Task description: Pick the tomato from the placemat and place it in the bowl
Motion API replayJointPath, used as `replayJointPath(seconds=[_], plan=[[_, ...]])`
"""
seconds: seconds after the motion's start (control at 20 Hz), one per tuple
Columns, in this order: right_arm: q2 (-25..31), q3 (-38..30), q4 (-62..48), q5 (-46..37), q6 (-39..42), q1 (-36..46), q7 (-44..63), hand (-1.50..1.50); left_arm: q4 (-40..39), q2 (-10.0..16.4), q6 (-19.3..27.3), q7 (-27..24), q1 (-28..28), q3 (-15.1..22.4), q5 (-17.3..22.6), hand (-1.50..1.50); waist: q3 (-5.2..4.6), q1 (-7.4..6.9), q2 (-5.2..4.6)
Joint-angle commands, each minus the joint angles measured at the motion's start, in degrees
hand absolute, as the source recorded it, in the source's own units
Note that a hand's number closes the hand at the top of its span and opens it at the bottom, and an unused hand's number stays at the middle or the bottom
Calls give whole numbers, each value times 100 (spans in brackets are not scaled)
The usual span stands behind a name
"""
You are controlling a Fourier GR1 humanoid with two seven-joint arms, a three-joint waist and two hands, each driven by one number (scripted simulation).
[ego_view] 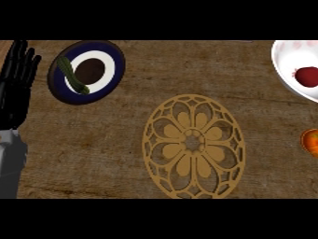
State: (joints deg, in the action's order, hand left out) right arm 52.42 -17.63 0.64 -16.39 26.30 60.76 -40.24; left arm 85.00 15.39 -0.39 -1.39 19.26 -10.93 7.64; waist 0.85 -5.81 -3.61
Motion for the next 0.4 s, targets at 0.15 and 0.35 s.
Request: replayJointPath(seconds=[0.15,0.35], plan=[[367,-279,8,287,764,-208,-107,-150,57,76,-7,44,77,-43,14,0,37,-18,-41],[504,-337,89,349,892,-290,5,-150,53,22,41,52,71,-33,8,0,57,-15,-80]])
